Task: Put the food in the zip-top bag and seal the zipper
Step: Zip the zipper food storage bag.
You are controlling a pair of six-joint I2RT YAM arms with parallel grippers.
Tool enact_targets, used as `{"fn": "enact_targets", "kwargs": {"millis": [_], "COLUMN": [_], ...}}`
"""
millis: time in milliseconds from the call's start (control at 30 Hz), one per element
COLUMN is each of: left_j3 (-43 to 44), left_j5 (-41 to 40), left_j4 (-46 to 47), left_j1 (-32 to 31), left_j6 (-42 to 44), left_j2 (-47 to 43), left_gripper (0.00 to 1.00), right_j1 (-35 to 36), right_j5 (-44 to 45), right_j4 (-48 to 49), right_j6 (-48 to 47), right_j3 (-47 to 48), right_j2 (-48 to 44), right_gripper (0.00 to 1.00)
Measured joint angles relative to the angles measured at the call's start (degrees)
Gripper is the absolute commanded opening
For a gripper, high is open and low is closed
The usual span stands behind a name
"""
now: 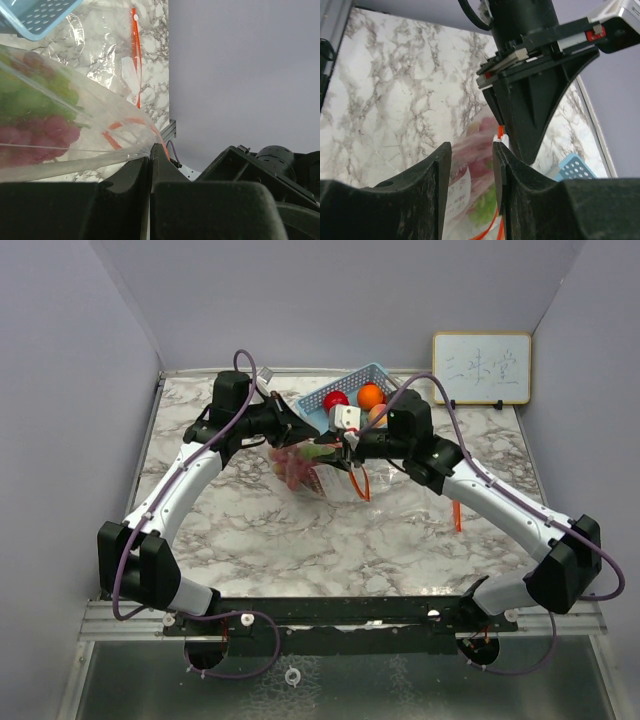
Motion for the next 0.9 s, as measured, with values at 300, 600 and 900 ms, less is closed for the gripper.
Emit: {"fn": "enact_targets", "kwargs": {"millis": [300, 600, 900], "left_j3": [0.0, 0.0, 0.0], "left_j5": [0.0, 0.0, 0.0], "left_j4": [-1.4, -1.4, -1.4], "left_j1": [0.0, 0.0, 0.0], "left_j6": [0.2, 0.3, 0.4], "left_j2": [0.1, 0.2, 0.2], "left_gripper": [0.0, 0.0, 0.0], "right_j1": [0.3, 0.6, 1.2], "right_j5": [10.7, 9.1, 7.7], "right_j4": [7.7, 9.9, 9.7], "right_j6": [0.3, 0.5, 0.5], "right_j3": [-3.7, -3.7, -3.5], "right_j2": [-0.7, -0.7, -0.1], "right_gripper": [0.37, 0.37, 0.39]}}
